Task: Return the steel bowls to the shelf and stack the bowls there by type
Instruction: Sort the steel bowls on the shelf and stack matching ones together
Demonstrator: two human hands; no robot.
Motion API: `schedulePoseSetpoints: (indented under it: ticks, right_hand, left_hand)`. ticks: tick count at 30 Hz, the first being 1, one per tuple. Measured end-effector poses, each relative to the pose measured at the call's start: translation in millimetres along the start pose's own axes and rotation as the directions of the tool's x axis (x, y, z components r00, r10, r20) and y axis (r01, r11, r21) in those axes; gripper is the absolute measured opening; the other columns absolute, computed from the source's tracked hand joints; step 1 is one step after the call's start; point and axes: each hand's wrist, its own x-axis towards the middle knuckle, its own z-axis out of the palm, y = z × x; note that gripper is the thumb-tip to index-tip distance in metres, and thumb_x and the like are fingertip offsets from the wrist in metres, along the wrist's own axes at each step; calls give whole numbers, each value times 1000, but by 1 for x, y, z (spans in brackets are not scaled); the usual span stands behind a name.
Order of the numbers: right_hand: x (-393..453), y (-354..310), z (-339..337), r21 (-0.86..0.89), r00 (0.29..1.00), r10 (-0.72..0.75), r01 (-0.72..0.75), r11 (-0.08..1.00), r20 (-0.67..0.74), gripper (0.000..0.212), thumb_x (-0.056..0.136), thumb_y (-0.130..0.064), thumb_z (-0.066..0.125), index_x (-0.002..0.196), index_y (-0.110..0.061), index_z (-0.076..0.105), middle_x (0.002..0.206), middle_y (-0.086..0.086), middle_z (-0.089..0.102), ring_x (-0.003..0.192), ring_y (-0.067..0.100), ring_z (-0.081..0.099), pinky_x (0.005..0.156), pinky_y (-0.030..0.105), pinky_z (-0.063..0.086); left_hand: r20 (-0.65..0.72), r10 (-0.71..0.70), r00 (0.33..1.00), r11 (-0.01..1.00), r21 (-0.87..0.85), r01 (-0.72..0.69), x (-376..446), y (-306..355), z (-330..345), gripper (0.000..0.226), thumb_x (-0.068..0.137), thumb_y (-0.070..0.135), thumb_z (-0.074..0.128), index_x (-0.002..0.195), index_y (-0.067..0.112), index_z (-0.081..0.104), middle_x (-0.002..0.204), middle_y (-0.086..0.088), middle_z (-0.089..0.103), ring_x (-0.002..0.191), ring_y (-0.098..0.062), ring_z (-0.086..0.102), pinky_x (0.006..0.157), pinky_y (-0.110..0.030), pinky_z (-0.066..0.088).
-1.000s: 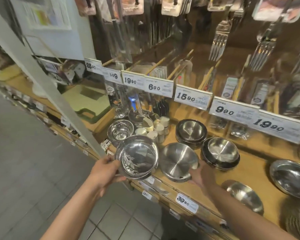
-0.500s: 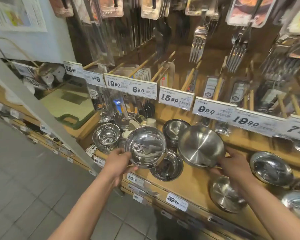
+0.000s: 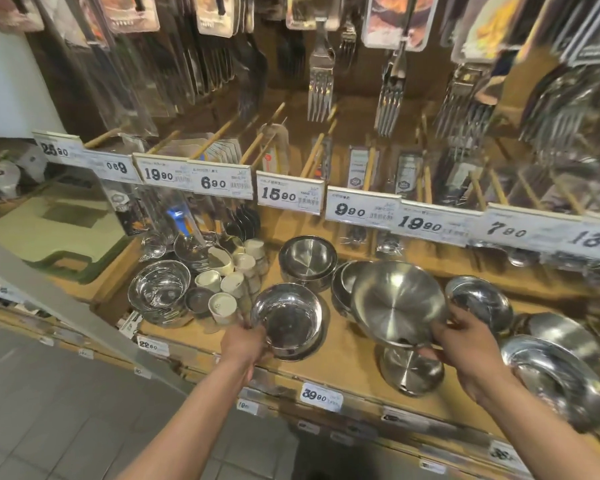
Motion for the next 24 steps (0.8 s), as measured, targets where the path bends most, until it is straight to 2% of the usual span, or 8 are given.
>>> schedulePoseSetpoints:
  ticks: [7,10,12,14,17,20,22,24]
  right_hand:
    - [-13,8,-6,25,1000,26,-26,999,-11,43,93,7,61,129,-16,63,99,14,72,72,28,77,54,28,61]
    - [-17,10,-12,41,999,39,-38,998,-20,41,94,6,60,128,-16,63,95,14,72,69,27,77,54,28,61]
    - [-19,10,-20,55,999,44,-42,998,-31,43,93,6,60,129,-17,63,95,14,73,70,25,77,55,29,61]
    - [-20,12,-29,74,998,43,-40,996,-35,45,92,5,61,131,-16,63,100,14,74,73,25,77,56,30,61]
    - [-22,15,-45,97,998,51,-47,994,-45,47,92,4,62,133,-19,63,110,16,73,65,23,75,53,27,59]
    - [-27,17,-62,149,995,71,-61,987,-65,44,90,5,63,127,-19,65,97,18,76,64,29,75,50,26,58]
    - [-32,18,-76,162,993,75,-59,985,-94,46,90,4,62,126,-24,63,83,14,78,63,32,75,48,26,57]
    - [-37,20,-92,175,991,72,-51,983,-114,50,90,5,61,130,-24,61,84,9,79,71,33,77,53,30,61]
  left_hand:
    - [-9,-11,1000,996,87,11,7,-7,7,25,99,10,60,122,-1,59,86,-13,70,66,-29,70,77,-52,64]
    - [20,-25,999,991,133,23,7,-8,7,26,97,8,62,120,-4,59,87,-17,71,66,-30,70,80,-53,62]
    - [28,-4,1000,984,178,-1,2,-5,6,25,95,8,64,117,-4,60,86,-20,72,68,-33,72,74,-50,63]
    - [-19,98,995,944,318,-87,-7,4,7,31,93,16,67,118,-2,61,95,-22,73,77,-38,73,73,-48,62]
    - [-56,288,956,814,540,-214,-31,24,20,49,91,27,68,130,0,56,124,-21,63,110,-40,62,96,-49,53]
    - [102,467,878,742,496,-452,-65,44,46,34,92,20,63,124,9,65,119,-11,66,109,-32,62,91,-43,52]
    - [238,521,820,717,399,-572,-86,51,68,16,93,18,59,106,17,69,98,0,70,88,-21,66,72,-34,50]
    - [370,500,783,715,333,-615,-102,56,89,15,95,18,57,104,22,69,87,5,69,72,-13,62,64,-30,44]
